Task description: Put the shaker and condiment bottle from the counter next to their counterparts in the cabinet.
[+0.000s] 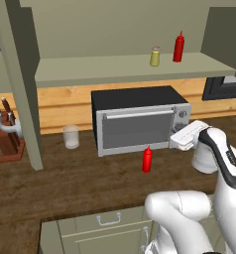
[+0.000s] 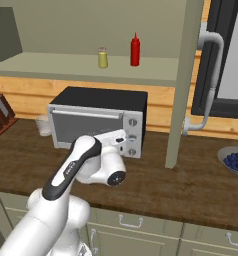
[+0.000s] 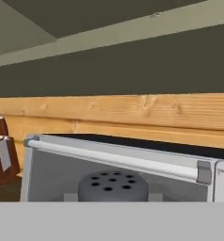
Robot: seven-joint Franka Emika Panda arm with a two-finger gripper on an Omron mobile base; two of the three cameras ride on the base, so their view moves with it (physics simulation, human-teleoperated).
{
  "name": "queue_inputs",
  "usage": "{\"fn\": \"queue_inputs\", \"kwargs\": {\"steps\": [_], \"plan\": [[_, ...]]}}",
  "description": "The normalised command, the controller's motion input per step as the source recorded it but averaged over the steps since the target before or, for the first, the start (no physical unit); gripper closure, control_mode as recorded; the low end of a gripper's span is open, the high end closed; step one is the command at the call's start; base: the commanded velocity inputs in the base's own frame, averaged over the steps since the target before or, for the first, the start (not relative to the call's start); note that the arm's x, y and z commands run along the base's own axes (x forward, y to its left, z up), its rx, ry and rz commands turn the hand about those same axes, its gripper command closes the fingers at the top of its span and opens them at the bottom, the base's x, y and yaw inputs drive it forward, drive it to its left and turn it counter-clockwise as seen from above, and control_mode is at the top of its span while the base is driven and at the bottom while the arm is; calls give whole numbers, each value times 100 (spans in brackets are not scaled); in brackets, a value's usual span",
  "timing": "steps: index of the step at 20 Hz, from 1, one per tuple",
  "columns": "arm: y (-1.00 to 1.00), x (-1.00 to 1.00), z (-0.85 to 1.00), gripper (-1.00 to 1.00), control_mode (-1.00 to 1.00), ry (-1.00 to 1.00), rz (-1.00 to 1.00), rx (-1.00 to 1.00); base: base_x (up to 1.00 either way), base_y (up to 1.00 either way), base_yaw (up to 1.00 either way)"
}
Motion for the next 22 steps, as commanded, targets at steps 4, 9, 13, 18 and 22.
{"fn": "queue_inputs", "kwargs": {"steps": [4,9,13,18,22], "plan": [[0,0,27,100,-100,0,-17,0,0,0,0],[0,0,32,100,-100,0,-18,0,0,0,0],[0,0,37,100,-100,0,-18,0,0,0,0],[0,0,40,100,-100,0,-17,0,0,0,0],[0,0,41,100,-100,0,-16,0,0,0,0]]}}
